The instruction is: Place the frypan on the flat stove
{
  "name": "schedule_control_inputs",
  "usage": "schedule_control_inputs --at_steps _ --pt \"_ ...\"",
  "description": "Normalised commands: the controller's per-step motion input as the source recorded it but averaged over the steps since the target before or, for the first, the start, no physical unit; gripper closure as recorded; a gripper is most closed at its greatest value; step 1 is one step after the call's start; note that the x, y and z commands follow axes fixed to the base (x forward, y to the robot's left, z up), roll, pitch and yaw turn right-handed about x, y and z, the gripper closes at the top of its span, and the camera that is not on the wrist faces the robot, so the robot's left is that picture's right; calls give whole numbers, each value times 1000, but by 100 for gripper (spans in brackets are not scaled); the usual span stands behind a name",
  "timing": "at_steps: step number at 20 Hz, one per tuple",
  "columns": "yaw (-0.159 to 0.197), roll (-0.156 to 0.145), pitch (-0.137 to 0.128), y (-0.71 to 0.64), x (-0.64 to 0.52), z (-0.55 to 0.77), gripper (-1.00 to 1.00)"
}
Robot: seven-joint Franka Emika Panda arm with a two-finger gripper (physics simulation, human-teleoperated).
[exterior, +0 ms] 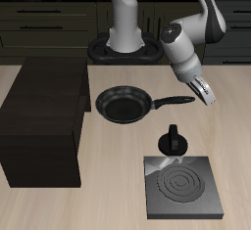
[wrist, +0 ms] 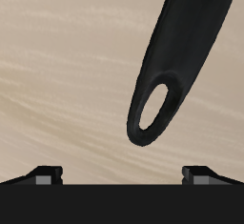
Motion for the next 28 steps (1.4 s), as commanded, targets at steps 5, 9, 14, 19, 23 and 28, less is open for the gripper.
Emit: schedule_control_inputs --at_steps 5,9,14,19,23,28 --pt "23 -19 -59 -147 -45 144 -100" --pt "29 -26 -99 -153 1 256 -100" --pt "-6 -65 -7 -288 228 122 -100" --pt "-3 1 -33 -188 -5 20 -100" --pt "0 10 11 -80 -81 -278 -100" --pt "-20 -25 33 -201 -24 -291 -100"
